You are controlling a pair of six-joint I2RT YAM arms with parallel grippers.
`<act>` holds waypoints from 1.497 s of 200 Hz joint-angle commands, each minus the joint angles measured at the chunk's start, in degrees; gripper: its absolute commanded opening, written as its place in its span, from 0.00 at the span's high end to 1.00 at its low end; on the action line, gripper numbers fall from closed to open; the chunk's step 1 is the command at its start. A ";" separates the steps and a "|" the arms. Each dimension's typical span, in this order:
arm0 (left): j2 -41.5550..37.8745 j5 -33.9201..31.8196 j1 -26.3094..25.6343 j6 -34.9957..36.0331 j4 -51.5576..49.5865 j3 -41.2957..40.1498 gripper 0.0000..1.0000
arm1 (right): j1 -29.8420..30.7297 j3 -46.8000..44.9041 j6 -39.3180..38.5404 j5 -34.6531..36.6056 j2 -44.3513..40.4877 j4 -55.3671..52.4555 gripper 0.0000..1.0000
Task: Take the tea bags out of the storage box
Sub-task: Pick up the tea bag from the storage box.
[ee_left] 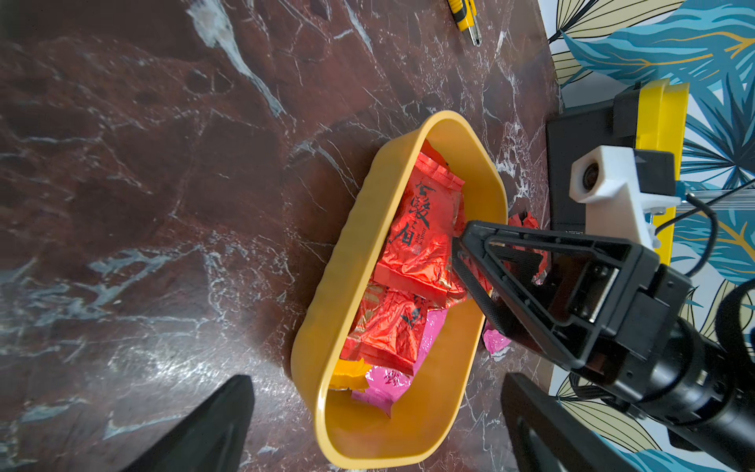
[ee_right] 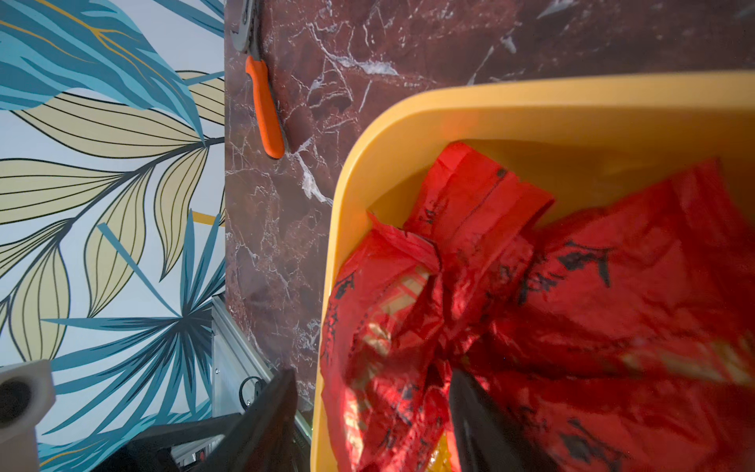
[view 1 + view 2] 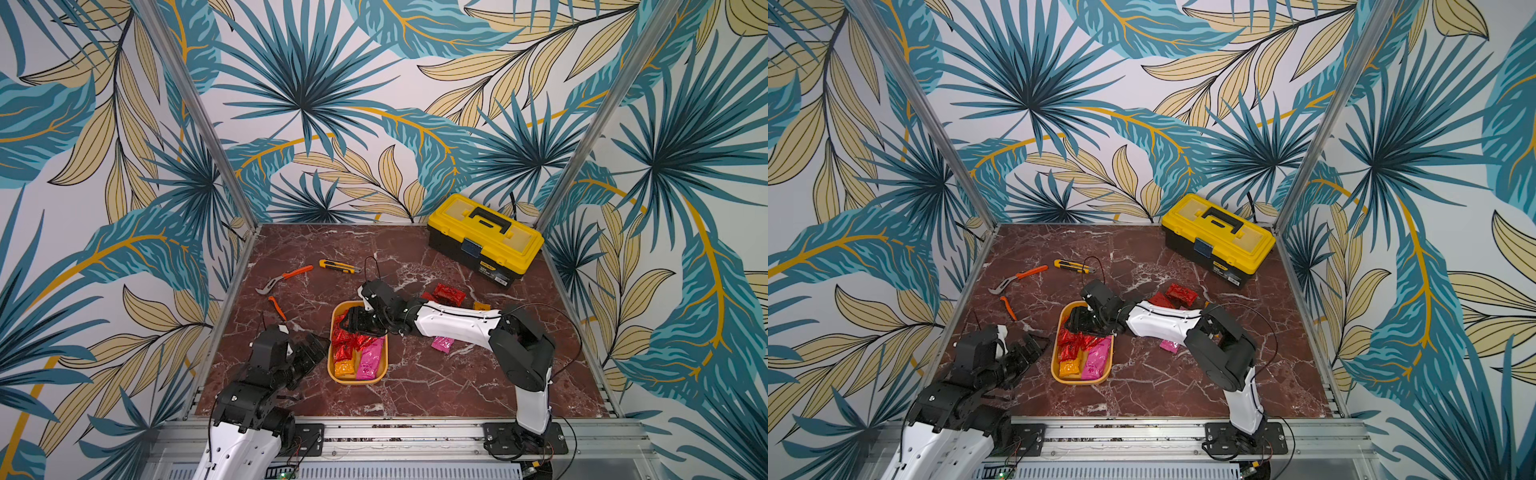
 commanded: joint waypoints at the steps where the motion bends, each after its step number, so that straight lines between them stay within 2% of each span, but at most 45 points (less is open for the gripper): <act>1: -0.70 -1.12 0.52 0.13 -1.27 2.43 0.00 | 0.59 1.45 0.83 -1.50 1.91 1.79 0.35; 98: -0.64 -0.79 0.45 0.28 -1.57 2.53 0.00 | 0.67 2.14 0.57 0.03 2.21 -0.91 0.35; 233: -0.59 -0.62 0.53 0.36 -2.25 3.34 0.00 | 0.68 3.72 3.07 -2.81 5.84 4.54 0.35; 299: -0.85 -0.58 0.51 0.19 -2.53 3.35 0.00 | 0.64 4.56 5.34 -5.07 7.56 8.68 0.42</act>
